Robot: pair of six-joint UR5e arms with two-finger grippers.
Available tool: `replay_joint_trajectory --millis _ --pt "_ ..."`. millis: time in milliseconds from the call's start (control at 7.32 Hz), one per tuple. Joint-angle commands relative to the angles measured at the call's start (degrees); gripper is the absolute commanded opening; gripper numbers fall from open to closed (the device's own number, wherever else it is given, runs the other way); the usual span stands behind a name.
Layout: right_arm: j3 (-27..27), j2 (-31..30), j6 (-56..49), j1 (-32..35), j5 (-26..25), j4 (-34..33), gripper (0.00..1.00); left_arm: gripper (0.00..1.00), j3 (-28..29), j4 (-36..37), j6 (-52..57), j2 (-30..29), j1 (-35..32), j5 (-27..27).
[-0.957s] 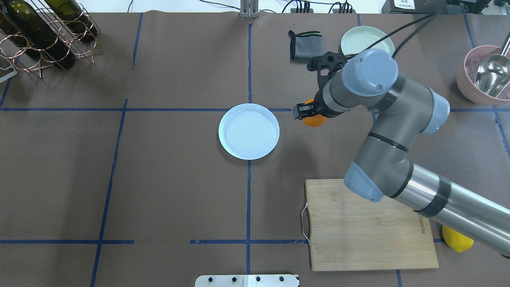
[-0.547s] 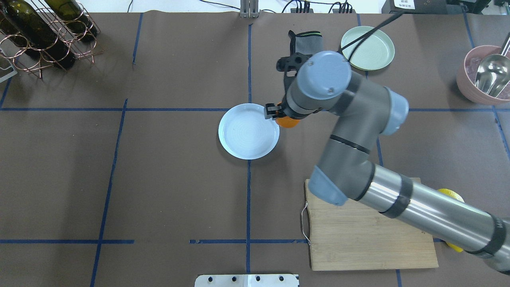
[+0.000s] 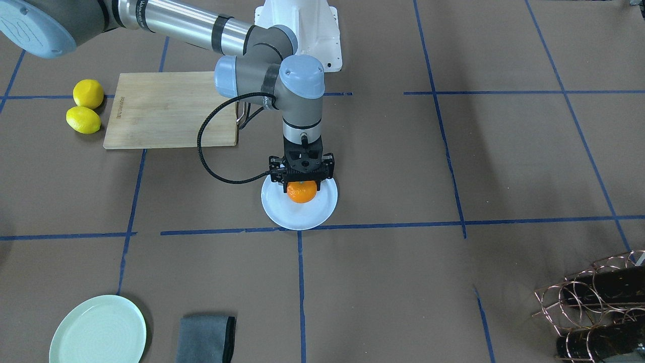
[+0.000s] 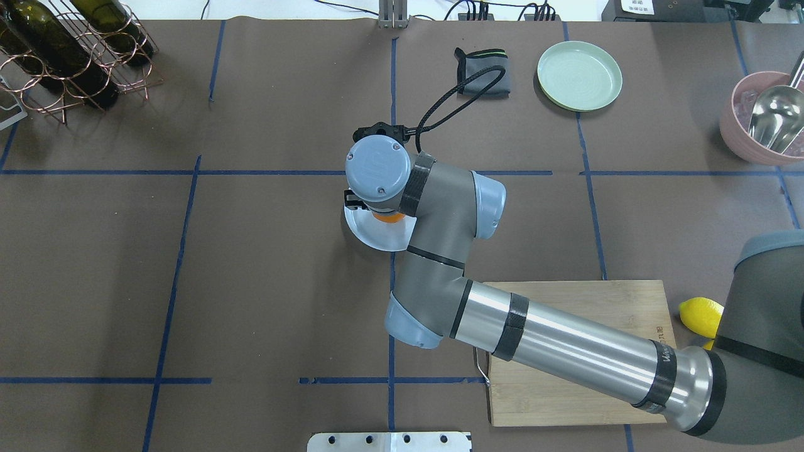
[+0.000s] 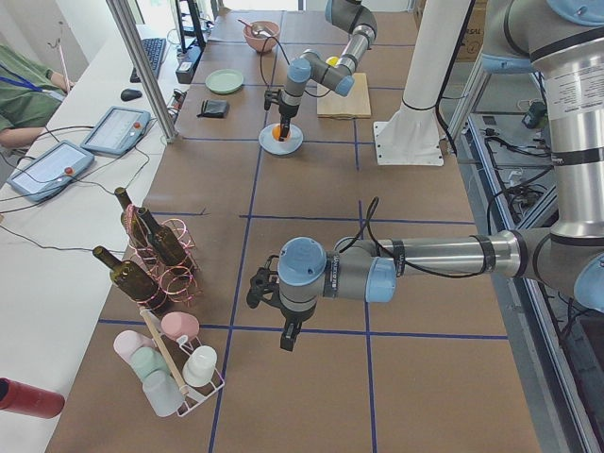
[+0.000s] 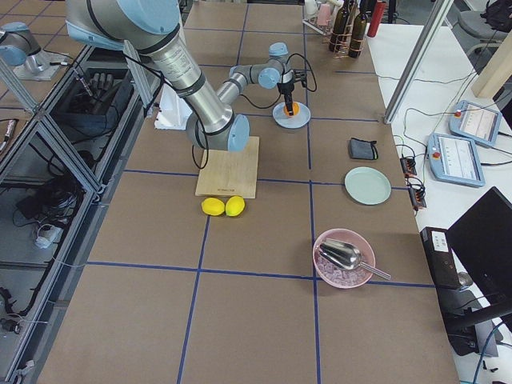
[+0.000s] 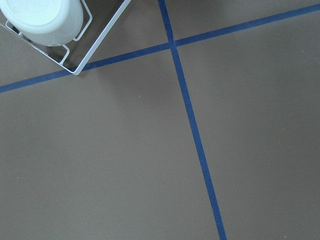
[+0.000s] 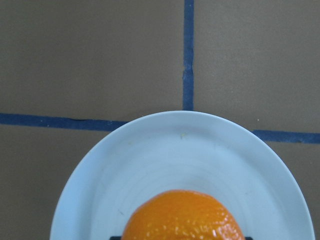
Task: Pick orange to plate
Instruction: 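Carry the orange with the right gripper and lower it onto the light blue plate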
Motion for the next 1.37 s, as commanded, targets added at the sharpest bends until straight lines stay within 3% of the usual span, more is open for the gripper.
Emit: replay_joint_trajectory --millis 0,137,273,410,683,820,1094,1230 --pt "-1.3 0.1 0.1 -0.2 -1.4 0.4 0.53 1.0 -0.1 0.0 0.0 0.0 -0.1 0.0" --pt "-1.3 0.2 0.1 -0.2 -1.4 0.4 0.61 1.0 0.0 0.0 0.0 0.0 0.0 0.0" --pt "-1.3 0.3 0.1 -0.2 -1.4 0.4 0.91 1.0 0.0 0.0 0.0 -0.1 0.0 0.0" --pt "-1.2 0.4 0.1 -0.1 -1.3 0.5 1.0 1.0 0.0 0.0 0.0 0.0 0.0 0.0" --pt "0.4 0.3 -0.9 1.1 -0.6 0.2 1.0 1.0 0.1 0.0 0.0 -0.1 0.0 -0.1" --pt "1.5 0.1 -1.7 3.5 2.3 0.0 1.0 1.0 0.1 0.0 0.0 -0.1 0.0 0.0" --pt "9.6 -3.1 -9.2 10.8 11.6 -4.4 1.0 1.0 -0.4 0.1 0.0 -0.1 0.0 0.0" --pt "14.4 -7.2 -18.8 16.0 18.2 -7.7 1.0 1.0 -0.4 0.1 0.0 -0.1 0.0 0.0"
